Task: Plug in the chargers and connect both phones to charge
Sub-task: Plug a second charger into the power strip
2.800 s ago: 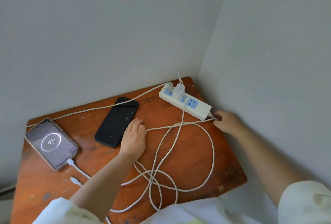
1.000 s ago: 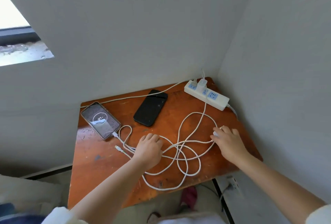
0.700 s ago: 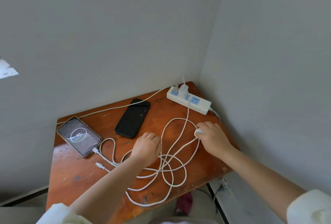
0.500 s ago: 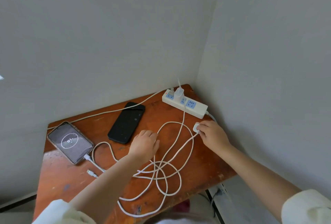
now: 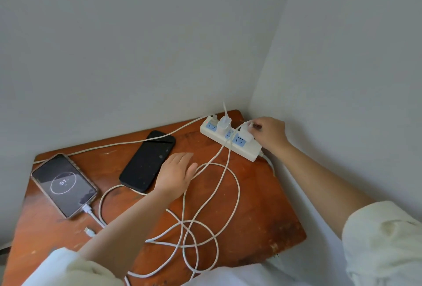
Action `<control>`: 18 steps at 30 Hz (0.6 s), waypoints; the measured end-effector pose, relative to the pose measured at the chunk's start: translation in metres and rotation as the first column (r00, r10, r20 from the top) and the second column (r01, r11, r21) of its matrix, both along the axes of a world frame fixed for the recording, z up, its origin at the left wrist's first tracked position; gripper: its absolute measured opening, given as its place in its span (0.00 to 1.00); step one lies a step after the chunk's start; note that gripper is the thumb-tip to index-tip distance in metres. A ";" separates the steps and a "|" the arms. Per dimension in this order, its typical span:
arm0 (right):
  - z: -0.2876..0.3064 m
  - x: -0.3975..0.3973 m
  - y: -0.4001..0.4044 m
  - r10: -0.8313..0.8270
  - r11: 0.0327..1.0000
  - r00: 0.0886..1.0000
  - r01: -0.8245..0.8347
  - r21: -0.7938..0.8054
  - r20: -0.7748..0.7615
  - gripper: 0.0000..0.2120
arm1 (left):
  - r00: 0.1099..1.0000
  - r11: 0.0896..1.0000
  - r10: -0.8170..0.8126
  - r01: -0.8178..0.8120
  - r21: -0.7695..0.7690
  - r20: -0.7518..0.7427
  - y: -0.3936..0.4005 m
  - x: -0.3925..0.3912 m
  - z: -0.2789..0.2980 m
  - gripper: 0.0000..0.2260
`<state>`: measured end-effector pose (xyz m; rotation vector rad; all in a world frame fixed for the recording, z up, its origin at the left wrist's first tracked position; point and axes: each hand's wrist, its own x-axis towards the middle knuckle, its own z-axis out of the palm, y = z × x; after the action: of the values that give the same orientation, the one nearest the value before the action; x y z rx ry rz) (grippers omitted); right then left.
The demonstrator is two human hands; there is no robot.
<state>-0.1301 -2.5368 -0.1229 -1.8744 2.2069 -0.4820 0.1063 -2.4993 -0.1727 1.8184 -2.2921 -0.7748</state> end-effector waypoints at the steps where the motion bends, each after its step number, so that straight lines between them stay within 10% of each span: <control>1: -0.001 0.001 -0.004 0.006 1.000 1.000 -0.005 0.020 -0.013 0.12 | 0.999 0.999 -0.038 0.038 -0.006 0.004 0.000 0.001 0.001 0.22; 8: -0.005 0.008 -0.007 0.079 0.997 0.978 -0.073 0.039 -0.194 0.12 | 0.976 0.976 -0.205 0.209 -0.052 0.077 -0.009 -0.008 -0.003 0.21; 18: -0.004 0.007 -0.008 -0.028 0.999 0.999 0.026 -0.038 -0.043 0.11 | 0.969 0.969 -0.246 0.244 0.045 0.039 -0.013 -0.019 0.009 0.24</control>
<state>-0.1234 -2.5448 -0.1269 -1.8933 2.2694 -0.4948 0.0868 -2.5123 -0.1635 1.6009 -2.5824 -0.8263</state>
